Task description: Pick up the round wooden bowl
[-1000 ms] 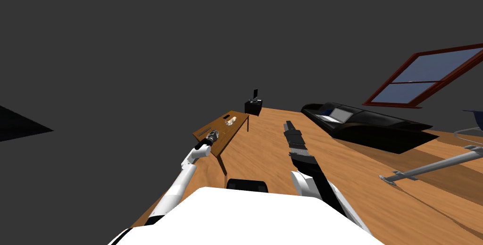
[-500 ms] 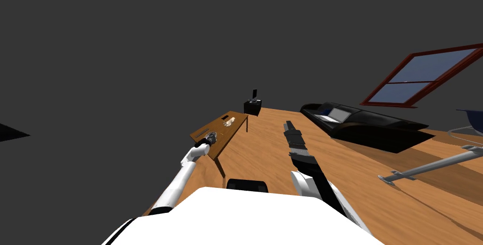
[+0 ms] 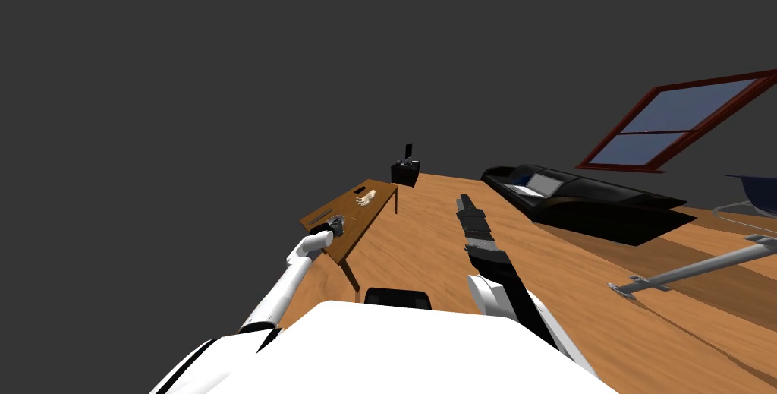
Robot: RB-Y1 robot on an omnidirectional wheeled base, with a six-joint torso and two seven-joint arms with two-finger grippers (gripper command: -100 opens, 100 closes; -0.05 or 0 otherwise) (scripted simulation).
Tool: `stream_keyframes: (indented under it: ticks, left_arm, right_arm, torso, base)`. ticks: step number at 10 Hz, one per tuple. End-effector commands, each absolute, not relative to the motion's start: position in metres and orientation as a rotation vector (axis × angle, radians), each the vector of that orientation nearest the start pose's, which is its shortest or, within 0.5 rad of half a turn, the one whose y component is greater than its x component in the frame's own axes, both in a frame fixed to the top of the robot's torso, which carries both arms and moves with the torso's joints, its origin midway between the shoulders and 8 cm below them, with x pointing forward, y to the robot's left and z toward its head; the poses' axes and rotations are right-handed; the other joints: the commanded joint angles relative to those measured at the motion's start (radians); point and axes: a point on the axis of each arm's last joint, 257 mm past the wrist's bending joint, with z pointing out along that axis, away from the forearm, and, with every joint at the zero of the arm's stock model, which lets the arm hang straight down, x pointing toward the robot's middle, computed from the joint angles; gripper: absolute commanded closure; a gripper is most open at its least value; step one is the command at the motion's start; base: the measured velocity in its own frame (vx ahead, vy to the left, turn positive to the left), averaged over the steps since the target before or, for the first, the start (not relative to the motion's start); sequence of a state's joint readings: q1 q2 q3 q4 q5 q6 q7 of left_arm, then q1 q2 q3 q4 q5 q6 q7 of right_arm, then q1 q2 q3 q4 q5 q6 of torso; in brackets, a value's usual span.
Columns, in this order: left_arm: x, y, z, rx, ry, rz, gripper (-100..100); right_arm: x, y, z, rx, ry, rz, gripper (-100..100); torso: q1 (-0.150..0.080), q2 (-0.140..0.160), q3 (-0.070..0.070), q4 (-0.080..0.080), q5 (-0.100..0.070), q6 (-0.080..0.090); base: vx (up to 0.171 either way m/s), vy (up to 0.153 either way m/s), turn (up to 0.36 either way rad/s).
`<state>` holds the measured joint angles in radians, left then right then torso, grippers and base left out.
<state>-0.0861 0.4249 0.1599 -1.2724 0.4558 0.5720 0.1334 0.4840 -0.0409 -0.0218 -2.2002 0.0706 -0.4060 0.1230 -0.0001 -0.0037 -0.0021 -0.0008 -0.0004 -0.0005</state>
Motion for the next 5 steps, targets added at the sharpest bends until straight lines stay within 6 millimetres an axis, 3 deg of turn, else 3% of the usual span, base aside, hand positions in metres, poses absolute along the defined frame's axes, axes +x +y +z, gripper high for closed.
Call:
stream_keyframes:
  ticks: [1,5]
  left_arm:
    - [0.475,0.46,-0.408,-2.065,1.351,-0.721,-100]
    - [0.44,0.485,-0.44,-2.196,1.393,-0.569,-100]
  right_arm:
    - [0.374,-0.283,-0.026,0.652,0.824,1.087,0]
    - [0.374,-0.283,-0.026,0.652,0.824,1.087,0]
  torso:
    - [0.0,0.0,0.0,0.0,0.0,0.0]
    - [0.002,-0.001,-0.001,0.0,0.0,0.0]
  base:
    - [0.099,-0.021,-0.036]
    - [0.093,0.017,-0.02]
